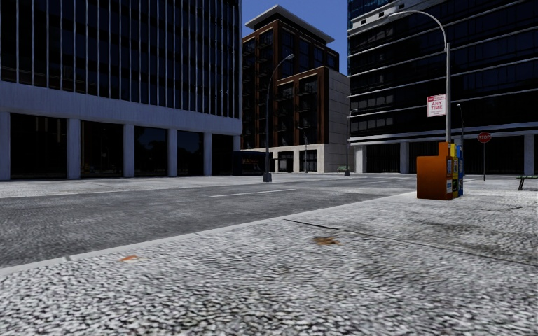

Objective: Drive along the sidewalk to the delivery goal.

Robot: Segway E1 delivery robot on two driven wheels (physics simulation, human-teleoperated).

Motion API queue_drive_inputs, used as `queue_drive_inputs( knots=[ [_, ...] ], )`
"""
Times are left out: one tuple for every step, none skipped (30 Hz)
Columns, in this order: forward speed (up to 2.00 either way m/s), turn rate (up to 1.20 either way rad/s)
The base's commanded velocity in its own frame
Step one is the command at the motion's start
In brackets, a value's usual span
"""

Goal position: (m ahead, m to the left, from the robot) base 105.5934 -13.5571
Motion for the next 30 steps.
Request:
queue_drive_inputs(
  knots=[
    [0.0, 0.0],
    [0.0, 0.0],
    [0.0, 0.0],
    [0.01, 0.0],
    [0.06, 0.0],
    [0.07, 0.0],
    [0.07, 0.0],
    [0.07, 0.0],
    [0.11, 0.0],
    [0.35, 0.0],
    [0.35, 0.0],
    [0.56, 0.0],
    [0.75, 0.0],
    [0.86, 0.0],
    [0.92, -0.02],
    [0.92, -0.02],
    [0.93, -0.07],
    [0.94, -0.09],
    [0.94, -0.12],
    [0.94, -0.19],
    [0.94, -0.19],
    [0.94, -0.21],
    [0.94, -0.21],
    [0.94, -0.21],
    [0.96, -0.25],
    [1.07, -0.36],
    [1.07, -0.36],
    [1.12, -0.4],
    [1.13, -0.41],
    [1.13, -0.41]
  ],
)
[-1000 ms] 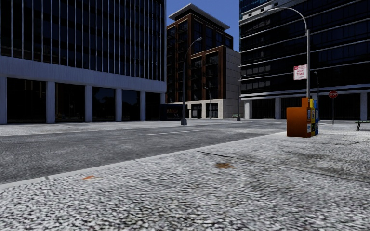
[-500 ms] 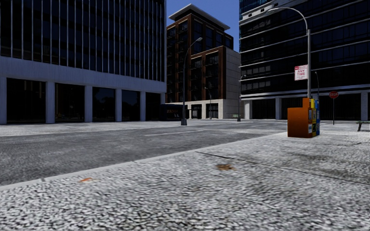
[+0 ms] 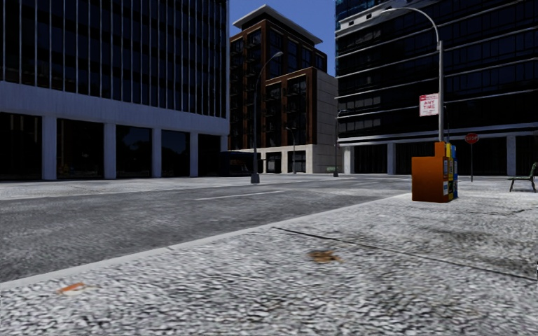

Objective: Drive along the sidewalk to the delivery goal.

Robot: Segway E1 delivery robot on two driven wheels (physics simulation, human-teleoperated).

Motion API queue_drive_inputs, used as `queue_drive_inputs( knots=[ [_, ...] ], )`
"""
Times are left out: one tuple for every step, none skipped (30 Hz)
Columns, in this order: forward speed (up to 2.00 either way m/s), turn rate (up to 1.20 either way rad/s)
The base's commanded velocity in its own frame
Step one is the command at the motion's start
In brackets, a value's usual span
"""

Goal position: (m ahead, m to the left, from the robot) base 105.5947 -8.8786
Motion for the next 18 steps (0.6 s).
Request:
queue_drive_inputs(
  knots=[
    [1.14, -0.44],
    [1.14, -0.44],
    [1.14, -0.55],
    [1.14, -0.62],
    [1.14, -0.63],
    [1.14, -0.63],
    [1.14, -0.64],
    [1.14, -0.64],
    [1.16, -0.64],
    [1.19, -0.64],
    [1.22, -0.64],
    [1.28, -0.64],
    [1.28, -0.64],
    [1.37, -0.64],
    [1.48, -0.64],
    [1.62, -0.64],
    [2.0, -0.64],
    [2.0, -0.64]
  ],
)
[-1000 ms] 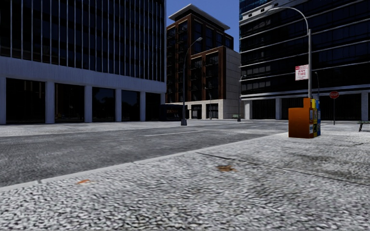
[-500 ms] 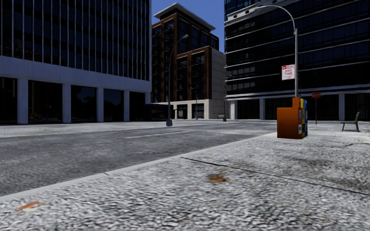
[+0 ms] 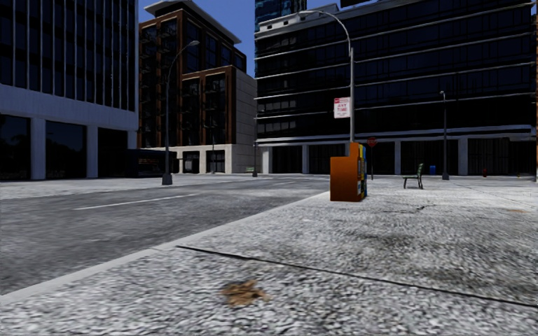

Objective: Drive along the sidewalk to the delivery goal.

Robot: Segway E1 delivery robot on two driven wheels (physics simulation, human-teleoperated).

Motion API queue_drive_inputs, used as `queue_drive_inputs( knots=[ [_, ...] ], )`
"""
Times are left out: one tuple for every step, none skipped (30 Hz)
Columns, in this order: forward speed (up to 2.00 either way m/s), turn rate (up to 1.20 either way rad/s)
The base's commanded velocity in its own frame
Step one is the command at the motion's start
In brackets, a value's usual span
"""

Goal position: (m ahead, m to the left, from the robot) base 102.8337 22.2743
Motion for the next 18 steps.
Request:
queue_drive_inputs(
  knots=[
    [2.0, -0.64],
    [2.0, -0.64],
    [2.0, -0.64],
    [2.0, -0.64],
    [2.0, -0.64],
    [2.0, -0.64],
    [2.0, -0.64],
    [2.0, -0.64],
    [2.0, -0.64],
    [2.0, -0.64],
    [2.0, -0.64],
    [2.0, -0.64],
    [2.0, -0.64],
    [2.0, -0.64],
    [2.0, -0.64],
    [2.0, -0.64],
    [2.0, -0.64],
    [2.0, -0.64]
  ],
)
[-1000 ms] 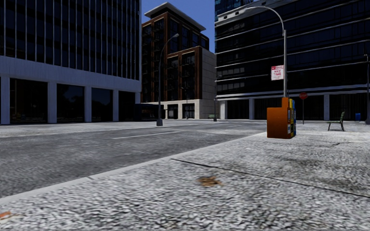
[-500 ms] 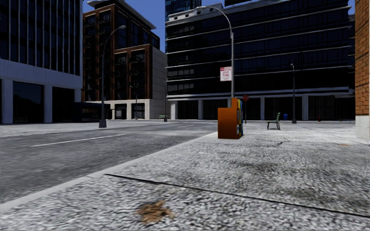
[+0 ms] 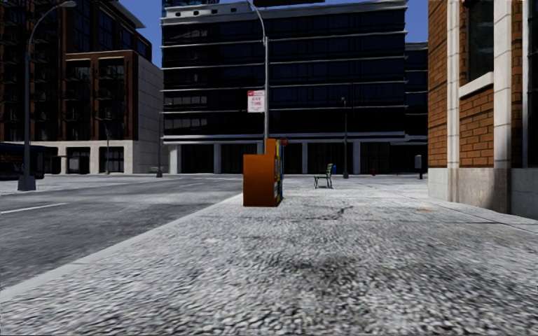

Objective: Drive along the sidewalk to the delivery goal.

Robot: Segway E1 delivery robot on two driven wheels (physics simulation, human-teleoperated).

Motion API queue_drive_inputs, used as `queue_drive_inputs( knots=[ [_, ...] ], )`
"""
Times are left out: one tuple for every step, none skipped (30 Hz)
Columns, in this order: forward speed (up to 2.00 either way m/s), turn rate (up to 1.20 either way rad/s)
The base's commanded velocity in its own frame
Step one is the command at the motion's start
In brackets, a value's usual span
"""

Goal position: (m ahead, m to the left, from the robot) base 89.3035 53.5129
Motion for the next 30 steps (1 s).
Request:
queue_drive_inputs(
  knots=[
    [2.0, -0.64],
    [2.0, -0.64],
    [2.0, -0.64],
    [2.0, -0.64],
    [2.0, -0.64],
    [2.0, -0.64],
    [2.0, -0.64],
    [2.0, -0.64],
    [2.0, -0.64],
    [2.0, -0.64],
    [2.0, -0.64],
    [2.0, -0.52],
    [2.0, 0.0],
    [2.0, 0.0],
    [2.0, 0.0],
    [2.0, 0.0],
    [2.0, 0.0],
    [2.0, 0.0],
    [2.0, 0.0],
    [2.0, 0.0],
    [2.0, 0.0],
    [2.0, 0.0],
    [2.0, 0.0],
    [2.0, 0.0],
    [2.0, 0.0],
    [2.0, 0.0],
    [2.0, 0.0],
    [2.0, 0.0],
    [2.0, 0.0],
    [2.0, 0.0]
  ],
)
